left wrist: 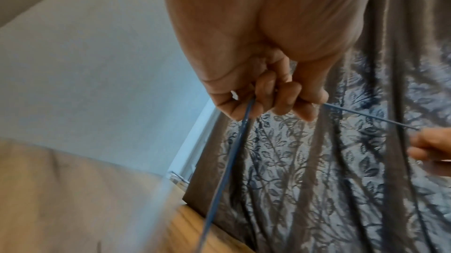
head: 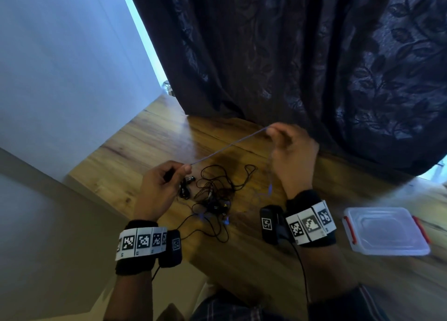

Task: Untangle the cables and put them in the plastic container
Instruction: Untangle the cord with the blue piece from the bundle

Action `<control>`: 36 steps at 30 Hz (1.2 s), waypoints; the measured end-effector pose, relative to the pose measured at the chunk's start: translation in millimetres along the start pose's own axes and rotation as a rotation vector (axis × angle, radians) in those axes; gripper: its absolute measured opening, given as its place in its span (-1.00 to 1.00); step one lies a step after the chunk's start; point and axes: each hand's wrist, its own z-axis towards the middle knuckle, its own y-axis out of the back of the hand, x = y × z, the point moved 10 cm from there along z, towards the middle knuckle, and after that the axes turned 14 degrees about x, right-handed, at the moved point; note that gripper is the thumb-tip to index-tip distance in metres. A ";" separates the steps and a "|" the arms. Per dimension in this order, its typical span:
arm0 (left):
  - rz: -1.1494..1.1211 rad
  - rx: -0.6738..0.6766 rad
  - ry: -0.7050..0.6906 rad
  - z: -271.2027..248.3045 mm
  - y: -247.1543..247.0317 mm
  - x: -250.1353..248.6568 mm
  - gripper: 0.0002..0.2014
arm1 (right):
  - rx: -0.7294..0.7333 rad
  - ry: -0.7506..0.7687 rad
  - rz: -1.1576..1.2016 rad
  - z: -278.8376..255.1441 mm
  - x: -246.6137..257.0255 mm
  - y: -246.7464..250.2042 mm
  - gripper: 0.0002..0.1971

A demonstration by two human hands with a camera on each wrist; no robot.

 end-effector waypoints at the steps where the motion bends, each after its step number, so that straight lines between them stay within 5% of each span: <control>1: 0.007 -0.003 0.017 -1.0 2.9 6.0 -0.82 | -0.028 -0.039 0.017 -0.8 -9.8 5.2 -0.85; 4: 0.011 -0.013 0.033 -1.9 5.9 11.3 -0.86 | 0.090 -0.165 -0.009 -1.9 -32.9 -5.5 -0.85; 8: -0.019 0.014 -0.007 2.4 -4.8 -4.1 -0.84 | 0.552 -0.212 -0.172 -15.7 -23.8 -54.7 -0.50; 10: -0.029 0.037 -0.036 6.0 -13.8 -16.2 -0.84 | 0.741 -0.133 -0.038 -27.8 4.4 -80.5 -0.39; 12: -0.019 0.077 -0.085 8.8 -23.6 -30.0 -0.84 | 0.812 -0.074 0.165 -37.1 28.5 -96.5 -0.50; 17: 0.006 0.099 -0.138 8.4 -28.8 -43.5 -0.82 | 0.642 0.004 0.294 -31.5 52.1 -85.0 -0.96; 22: -0.101 0.045 -0.106 -0.2 -9.7 -36.9 -0.87 | 0.596 -0.035 0.289 -17.4 44.7 -59.3 -0.96; 25: -0.088 0.049 -0.134 2.2 -13.4 -43.9 -0.86 | 0.762 -0.037 0.230 -25.2 47.9 -79.3 -0.68; 27: -0.088 0.075 -0.166 6.0 -20.9 -50.1 -0.80 | 0.808 -0.013 0.232 -33.3 55.1 -93.5 -0.76; 30: -0.105 0.093 -0.169 7.9 -25.5 -52.0 -0.76 | 0.703 0.042 0.214 -30.7 58.6 -88.6 -0.94; 33: -0.100 0.094 -0.146 5.8 -24.9 -47.3 -0.83 | 0.563 0.035 0.227 -19.8 58.0 -64.1 -0.90; 36: -0.130 0.078 -0.102 3.2 -21.5 -32.1 -0.85 | 0.266 0.055 0.322 -6.3 58.0 -14.9 -0.90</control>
